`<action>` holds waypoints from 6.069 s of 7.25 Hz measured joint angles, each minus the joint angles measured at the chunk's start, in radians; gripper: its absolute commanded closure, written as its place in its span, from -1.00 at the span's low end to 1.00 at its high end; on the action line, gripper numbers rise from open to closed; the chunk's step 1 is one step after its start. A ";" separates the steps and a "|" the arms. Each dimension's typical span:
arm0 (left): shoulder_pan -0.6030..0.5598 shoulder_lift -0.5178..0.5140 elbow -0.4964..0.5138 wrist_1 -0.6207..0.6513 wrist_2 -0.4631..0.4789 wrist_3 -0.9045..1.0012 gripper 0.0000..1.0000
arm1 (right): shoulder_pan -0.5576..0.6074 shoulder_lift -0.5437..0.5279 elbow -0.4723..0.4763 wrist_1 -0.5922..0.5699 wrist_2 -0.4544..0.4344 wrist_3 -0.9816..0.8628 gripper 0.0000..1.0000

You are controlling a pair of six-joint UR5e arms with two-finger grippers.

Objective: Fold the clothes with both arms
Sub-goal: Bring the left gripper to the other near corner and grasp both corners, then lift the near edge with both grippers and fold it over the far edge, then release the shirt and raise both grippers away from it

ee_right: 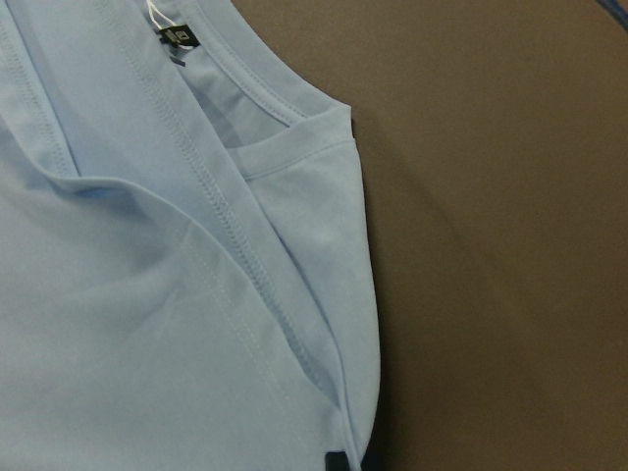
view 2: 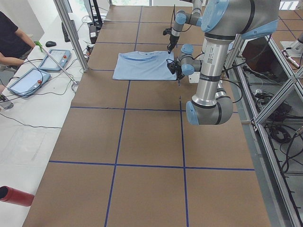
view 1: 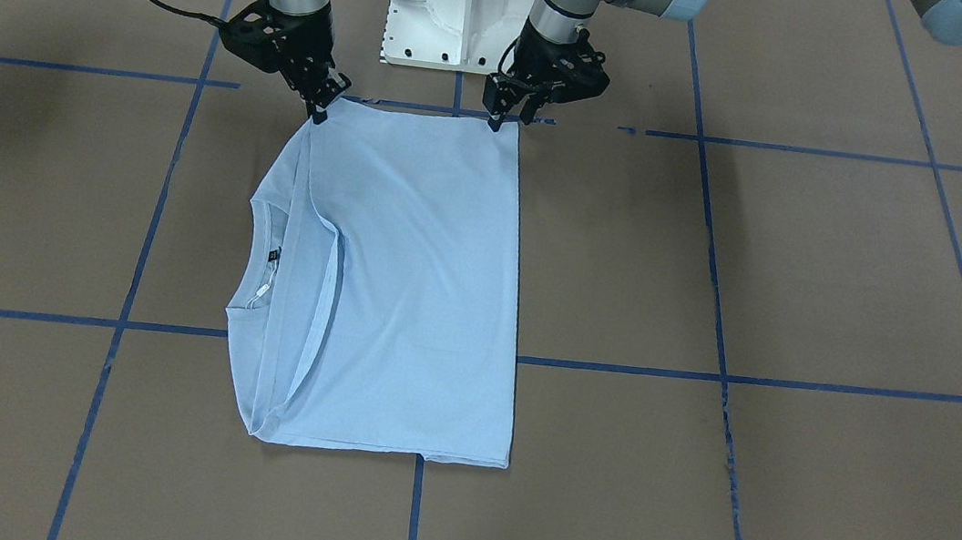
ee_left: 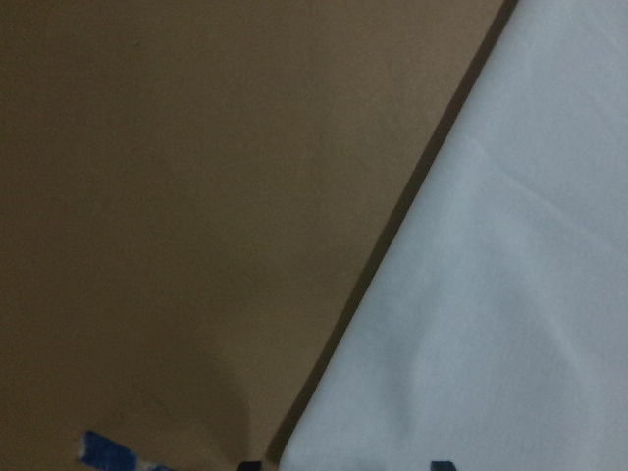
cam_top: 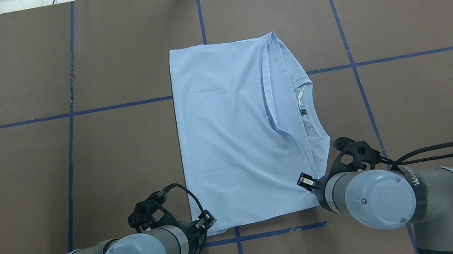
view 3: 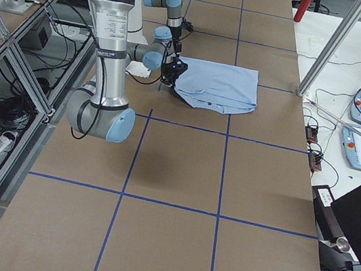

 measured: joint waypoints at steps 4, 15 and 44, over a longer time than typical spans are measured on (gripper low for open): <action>0.003 0.000 0.011 0.001 -0.001 -0.001 0.09 | 0.000 0.000 0.001 0.000 0.000 0.000 1.00; -0.004 0.074 -0.288 0.121 -0.007 -0.005 1.00 | -0.031 -0.001 0.114 -0.029 0.047 0.002 1.00; -0.712 -0.004 0.115 -0.214 -0.317 0.903 -1.00 | 0.453 0.454 -0.577 0.122 0.416 -0.598 1.00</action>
